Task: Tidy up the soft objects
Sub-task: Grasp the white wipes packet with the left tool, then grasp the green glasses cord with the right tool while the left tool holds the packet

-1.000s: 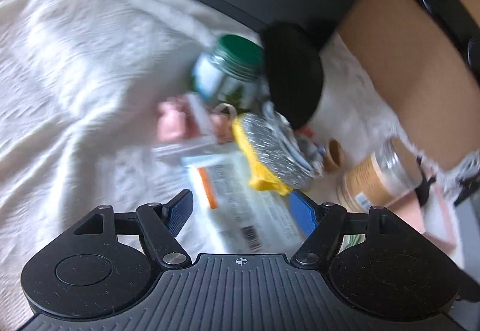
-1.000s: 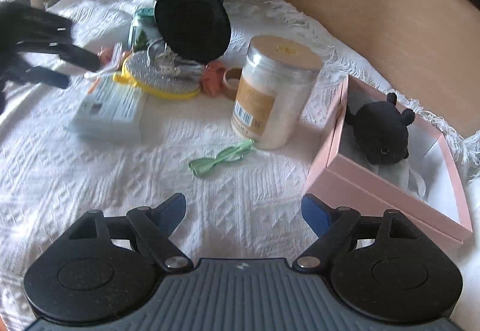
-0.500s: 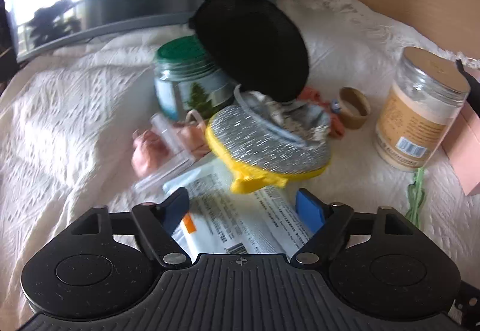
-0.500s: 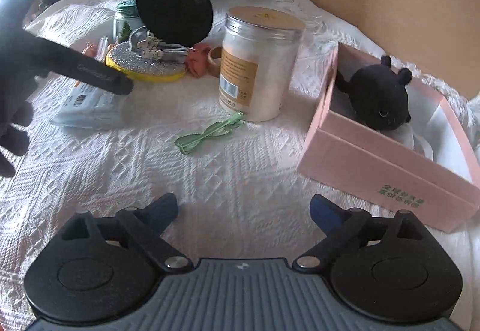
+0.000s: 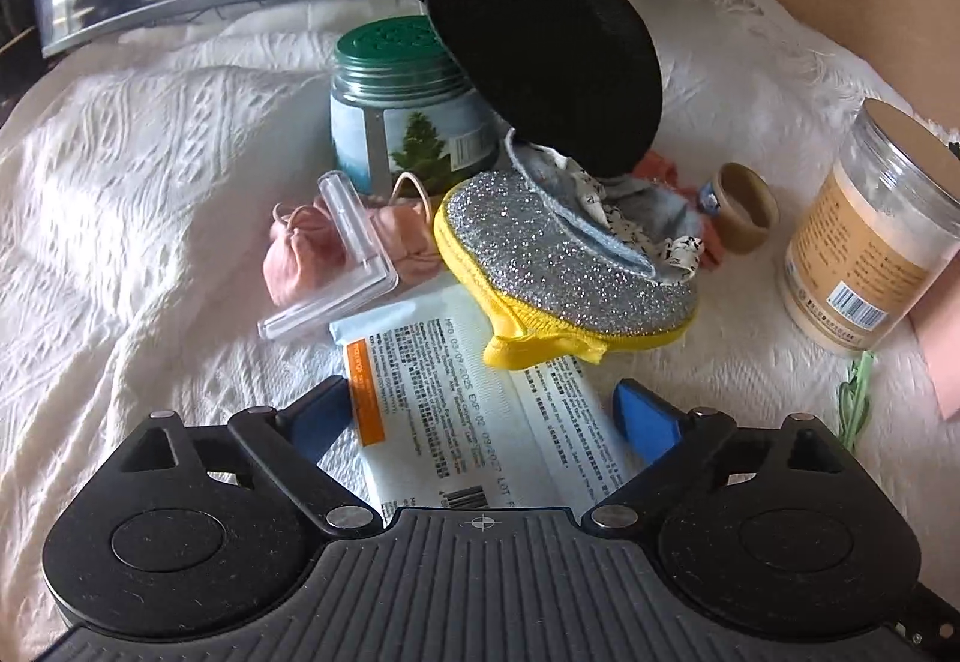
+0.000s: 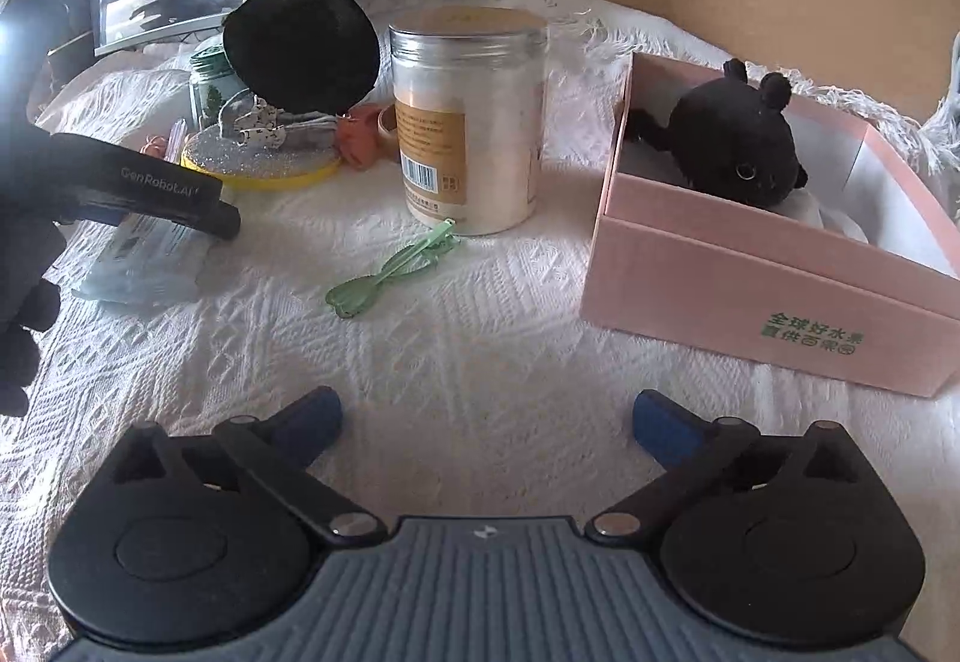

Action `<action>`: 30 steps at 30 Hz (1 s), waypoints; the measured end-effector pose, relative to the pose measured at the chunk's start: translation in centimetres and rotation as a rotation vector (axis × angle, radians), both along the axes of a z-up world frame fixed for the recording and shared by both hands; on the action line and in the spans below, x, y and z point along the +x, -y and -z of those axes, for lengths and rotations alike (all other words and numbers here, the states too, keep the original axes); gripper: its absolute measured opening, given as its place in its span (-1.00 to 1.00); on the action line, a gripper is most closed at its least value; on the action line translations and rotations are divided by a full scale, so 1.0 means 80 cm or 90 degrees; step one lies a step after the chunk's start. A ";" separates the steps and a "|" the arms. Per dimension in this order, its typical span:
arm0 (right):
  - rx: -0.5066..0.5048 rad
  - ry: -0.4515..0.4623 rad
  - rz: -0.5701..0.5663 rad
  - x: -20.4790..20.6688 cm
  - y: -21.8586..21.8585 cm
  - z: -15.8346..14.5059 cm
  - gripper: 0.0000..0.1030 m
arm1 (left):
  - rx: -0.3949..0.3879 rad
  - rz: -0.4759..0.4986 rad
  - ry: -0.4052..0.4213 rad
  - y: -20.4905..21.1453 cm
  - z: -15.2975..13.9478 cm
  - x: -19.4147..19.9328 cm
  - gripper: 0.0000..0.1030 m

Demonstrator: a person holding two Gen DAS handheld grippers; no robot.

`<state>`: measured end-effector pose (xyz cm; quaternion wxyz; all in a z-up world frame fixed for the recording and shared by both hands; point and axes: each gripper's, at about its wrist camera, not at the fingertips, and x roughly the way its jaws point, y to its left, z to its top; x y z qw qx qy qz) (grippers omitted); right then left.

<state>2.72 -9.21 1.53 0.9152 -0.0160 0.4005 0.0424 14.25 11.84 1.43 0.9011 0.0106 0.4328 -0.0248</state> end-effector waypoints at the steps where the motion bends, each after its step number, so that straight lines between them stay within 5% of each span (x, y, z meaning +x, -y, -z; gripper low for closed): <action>1: 0.001 -0.002 -0.002 -0.001 0.000 0.000 1.00 | -0.001 0.003 -0.003 -0.001 -0.001 -0.001 0.87; 15: -0.038 -0.072 -0.031 0.010 -0.012 -0.013 1.00 | -0.091 0.060 -0.012 -0.032 -0.008 -0.071 0.71; 21: -0.016 -0.001 -0.025 0.010 -0.021 -0.042 0.97 | -0.098 0.072 -0.014 -0.039 -0.008 -0.102 0.72; 25: 0.008 -0.013 -0.017 0.035 -0.029 -0.041 0.69 | -0.068 0.082 -0.006 -0.033 -0.006 -0.112 0.72; 29: 0.032 -0.051 -0.015 0.069 -0.042 -0.029 0.09 | -0.068 0.068 -0.003 -0.034 -0.006 -0.112 0.72; 30: 0.032 -0.055 -0.011 0.077 -0.046 -0.025 0.08 | -0.070 0.064 -0.004 -0.034 -0.006 -0.113 0.72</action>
